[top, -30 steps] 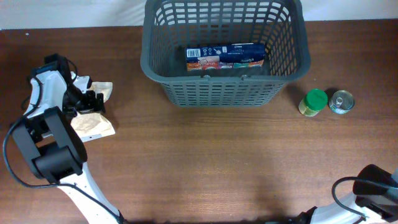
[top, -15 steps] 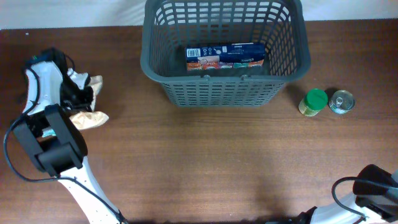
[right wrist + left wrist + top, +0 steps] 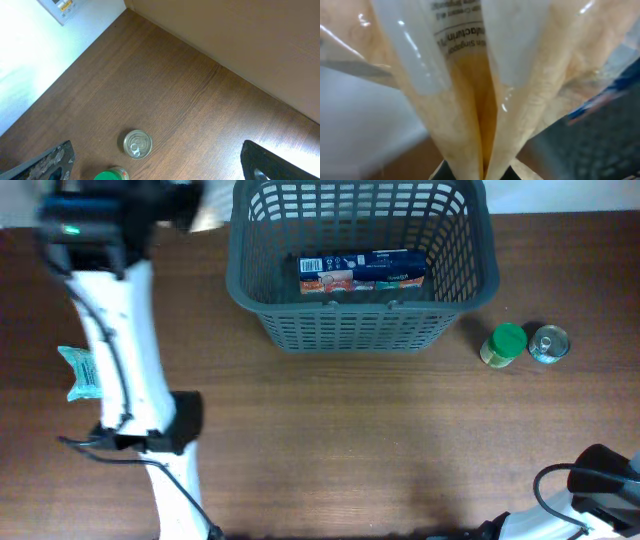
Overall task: Pack container
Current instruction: 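Place the beige pouch into the basket and release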
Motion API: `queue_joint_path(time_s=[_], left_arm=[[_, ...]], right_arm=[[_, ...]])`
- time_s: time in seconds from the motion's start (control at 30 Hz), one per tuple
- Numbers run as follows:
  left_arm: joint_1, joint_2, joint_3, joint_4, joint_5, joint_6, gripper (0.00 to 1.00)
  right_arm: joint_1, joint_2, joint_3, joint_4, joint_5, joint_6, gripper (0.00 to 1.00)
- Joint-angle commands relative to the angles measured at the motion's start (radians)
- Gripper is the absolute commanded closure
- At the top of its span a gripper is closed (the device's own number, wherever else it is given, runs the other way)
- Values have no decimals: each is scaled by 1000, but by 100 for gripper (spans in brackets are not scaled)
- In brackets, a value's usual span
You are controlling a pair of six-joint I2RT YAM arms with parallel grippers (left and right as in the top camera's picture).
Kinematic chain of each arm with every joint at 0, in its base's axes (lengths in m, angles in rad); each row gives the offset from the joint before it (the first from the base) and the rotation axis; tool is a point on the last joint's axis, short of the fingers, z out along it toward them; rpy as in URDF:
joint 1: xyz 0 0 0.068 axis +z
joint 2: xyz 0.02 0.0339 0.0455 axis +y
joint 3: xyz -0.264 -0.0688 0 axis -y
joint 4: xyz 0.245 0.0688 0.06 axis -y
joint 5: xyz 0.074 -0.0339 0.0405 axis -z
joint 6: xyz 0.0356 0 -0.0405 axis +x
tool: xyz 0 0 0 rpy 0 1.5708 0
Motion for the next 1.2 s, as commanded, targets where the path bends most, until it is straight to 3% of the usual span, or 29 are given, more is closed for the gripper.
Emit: queue_joint_path(time_s=[0.0, 0.1, 0.33, 0.57, 0.83, 0.87, 0.9, 0.93, 0.97, 1.07, 1.17], left_arm=[[-190, -32, 0, 79, 31, 393, 98], [-312, -27, -103, 205, 32, 518, 98], [-410, 45, -484, 494, 32, 534, 98], [-430, 203, -572, 497, 34, 500, 98], [-471, 249, -572, 299, 50, 382, 98], [-477, 249, -572, 293, 46, 381, 90], [-481, 249, -572, 291, 42, 381, 60], [-489, 249, -566, 286, 14, 343, 20], [-491, 248, -560, 285, 1, 319, 1], [-489, 240, -449, 236, -140, 129, 1], [-464, 219, -288, 145, -219, 79, 1]], right_arm=[[-1, 5, 0, 1, 12, 7, 1], [-1, 5, 0, 1, 12, 7, 1], [-1, 5, 0, 1, 12, 7, 1], [-1, 5, 0, 1, 12, 7, 1], [-1, 5, 0, 1, 12, 7, 1], [-1, 5, 0, 1, 12, 7, 1], [-1, 5, 0, 1, 12, 7, 1], [-1, 5, 0, 1, 12, 7, 1], [-1, 5, 0, 1, 12, 7, 1], [-1, 5, 0, 1, 12, 7, 1], [-1, 5, 0, 1, 12, 7, 1]])
